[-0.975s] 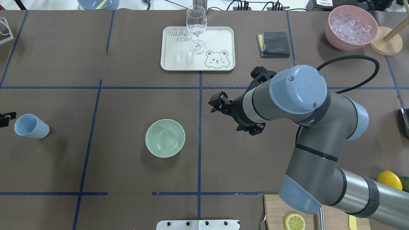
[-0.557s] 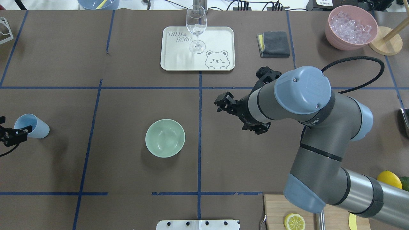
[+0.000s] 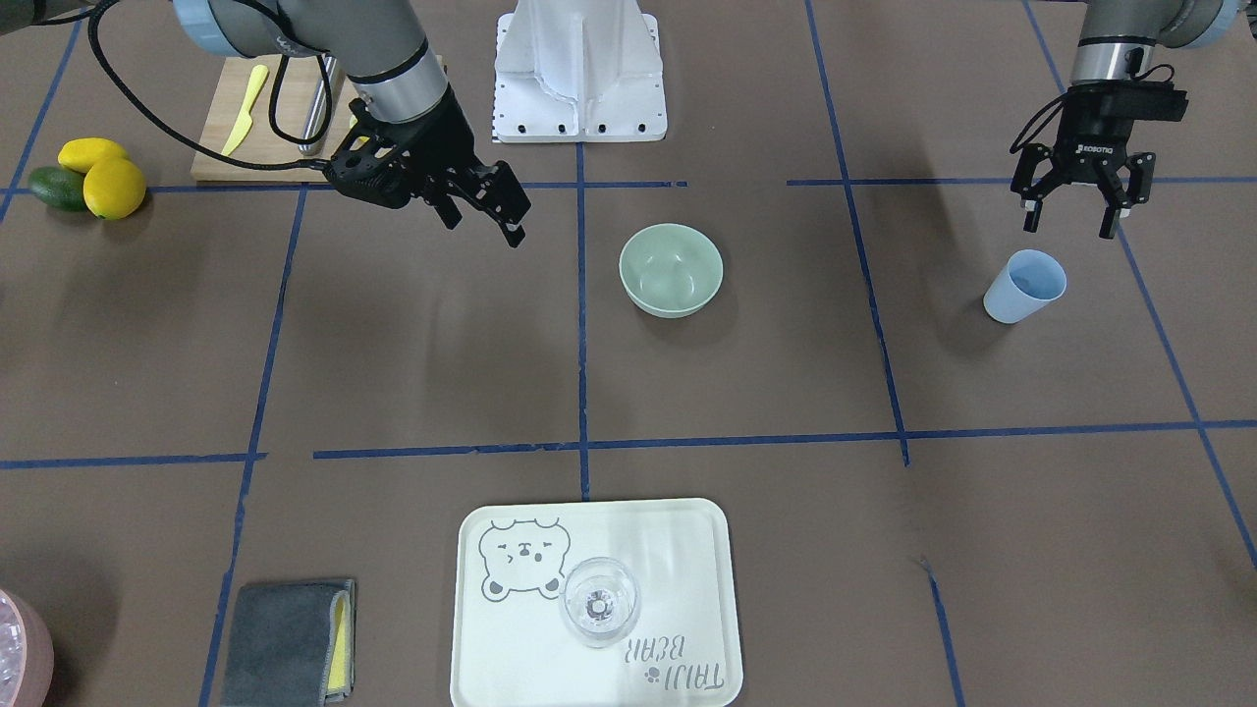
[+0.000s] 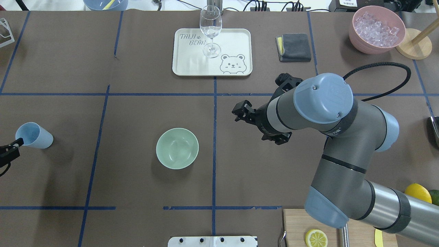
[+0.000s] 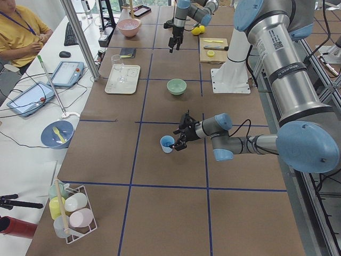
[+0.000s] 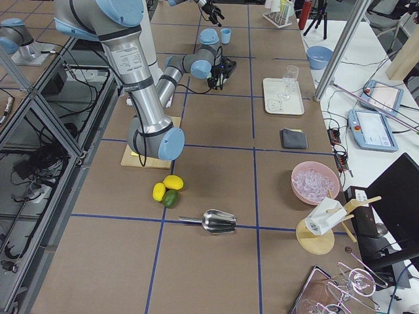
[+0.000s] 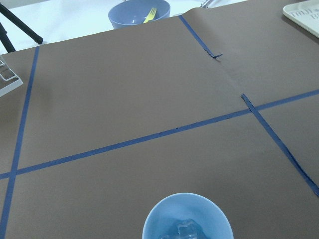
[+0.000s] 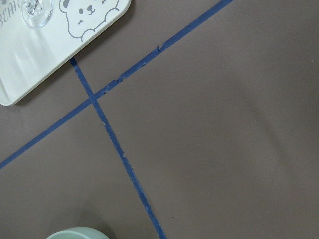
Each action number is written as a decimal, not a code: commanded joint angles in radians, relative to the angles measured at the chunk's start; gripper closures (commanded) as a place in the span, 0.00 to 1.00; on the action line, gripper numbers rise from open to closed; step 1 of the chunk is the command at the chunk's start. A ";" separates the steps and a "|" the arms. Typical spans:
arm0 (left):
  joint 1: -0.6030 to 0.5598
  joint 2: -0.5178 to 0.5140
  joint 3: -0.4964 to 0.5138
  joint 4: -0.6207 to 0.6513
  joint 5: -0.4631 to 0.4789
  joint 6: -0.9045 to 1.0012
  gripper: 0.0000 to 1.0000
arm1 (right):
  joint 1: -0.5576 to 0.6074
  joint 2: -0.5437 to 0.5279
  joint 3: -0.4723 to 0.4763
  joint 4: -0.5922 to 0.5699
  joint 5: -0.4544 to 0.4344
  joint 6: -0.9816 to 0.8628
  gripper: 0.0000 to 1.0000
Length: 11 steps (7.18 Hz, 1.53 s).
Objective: Pour ice into bowl
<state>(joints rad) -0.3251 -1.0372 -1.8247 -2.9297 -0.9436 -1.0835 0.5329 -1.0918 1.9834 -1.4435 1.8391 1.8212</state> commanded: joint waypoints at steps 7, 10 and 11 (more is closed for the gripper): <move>0.297 -0.163 0.235 -0.008 0.526 -0.194 0.00 | 0.015 0.004 -0.003 0.002 -0.001 -0.056 0.00; 0.297 -0.208 0.324 -0.012 0.542 -0.193 0.01 | 0.019 0.006 -0.003 0.002 0.000 -0.056 0.00; 0.296 -0.254 0.375 -0.020 0.540 -0.194 0.01 | 0.018 0.006 -0.003 0.002 0.000 -0.056 0.00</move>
<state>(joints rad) -0.0280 -1.2458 -1.5015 -2.9433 -0.4060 -1.2767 0.5515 -1.0866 1.9796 -1.4420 1.8390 1.7656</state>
